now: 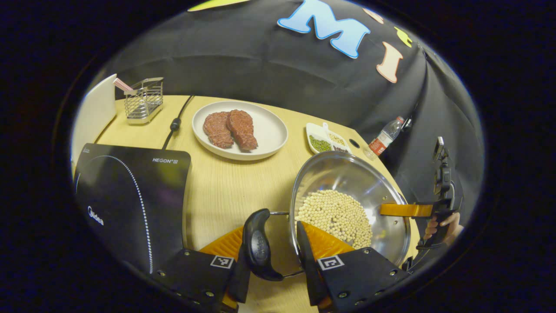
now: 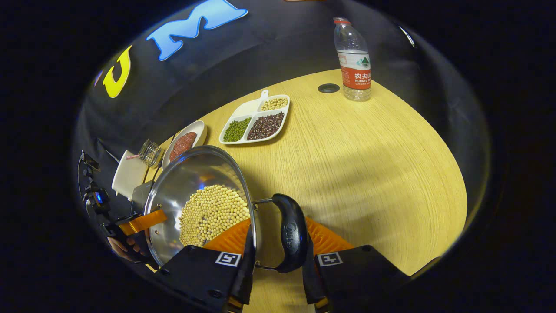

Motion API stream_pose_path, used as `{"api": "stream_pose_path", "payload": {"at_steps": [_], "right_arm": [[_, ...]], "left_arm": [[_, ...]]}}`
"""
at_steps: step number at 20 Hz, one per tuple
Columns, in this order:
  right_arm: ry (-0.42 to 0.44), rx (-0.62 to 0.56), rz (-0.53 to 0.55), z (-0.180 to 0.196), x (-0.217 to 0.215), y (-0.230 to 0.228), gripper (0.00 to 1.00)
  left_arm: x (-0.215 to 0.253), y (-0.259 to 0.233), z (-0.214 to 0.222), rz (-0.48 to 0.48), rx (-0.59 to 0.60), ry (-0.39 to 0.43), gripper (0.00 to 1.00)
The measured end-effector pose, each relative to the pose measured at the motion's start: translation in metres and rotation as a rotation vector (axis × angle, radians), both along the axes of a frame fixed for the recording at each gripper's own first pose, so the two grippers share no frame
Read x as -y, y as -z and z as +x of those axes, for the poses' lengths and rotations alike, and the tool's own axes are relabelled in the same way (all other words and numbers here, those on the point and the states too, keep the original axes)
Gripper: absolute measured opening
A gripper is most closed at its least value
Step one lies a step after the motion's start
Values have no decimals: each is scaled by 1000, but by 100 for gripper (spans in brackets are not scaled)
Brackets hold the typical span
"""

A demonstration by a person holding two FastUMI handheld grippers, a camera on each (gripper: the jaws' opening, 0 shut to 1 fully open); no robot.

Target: First push the handle of the pot to place it horizontally, then grasp the pot with both hands and set it on the induction cooktop.

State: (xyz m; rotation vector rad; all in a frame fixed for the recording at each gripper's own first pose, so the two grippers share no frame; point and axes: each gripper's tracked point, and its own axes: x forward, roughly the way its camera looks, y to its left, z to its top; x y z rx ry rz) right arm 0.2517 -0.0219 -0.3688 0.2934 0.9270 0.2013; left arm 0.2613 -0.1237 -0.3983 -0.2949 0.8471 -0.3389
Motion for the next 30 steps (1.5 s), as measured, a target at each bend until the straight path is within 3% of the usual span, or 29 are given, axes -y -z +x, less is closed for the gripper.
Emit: {"api": "stream_pose_path", "payload": {"at_steps": [4,5,8,12,20,25,30], "right_arm": [[-19,-6,-40,-11,-1,3,49],[-16,-11,-40,-17,-1,2,48],[-13,-21,-29,-44,2,-4,48],[-16,-21,-35,-78,-2,-22,48],[-5,-10,-69,-153,-9,-69,48],[7,-6,-91,-188,-35,-101,49],[-28,7,-100,-194,-86,-118,47]], "left_arm": [[0,3,-6,31,-22,7,50],[1,3,-10,29,-29,8,53],[-4,-13,-41,26,-31,16,50],[-11,-33,-76,8,-48,9,56],[-26,-79,-147,-39,-59,17,53],[-55,-99,-170,-68,-47,18,55],[-111,-111,-179,-80,-29,-25,52]]}}
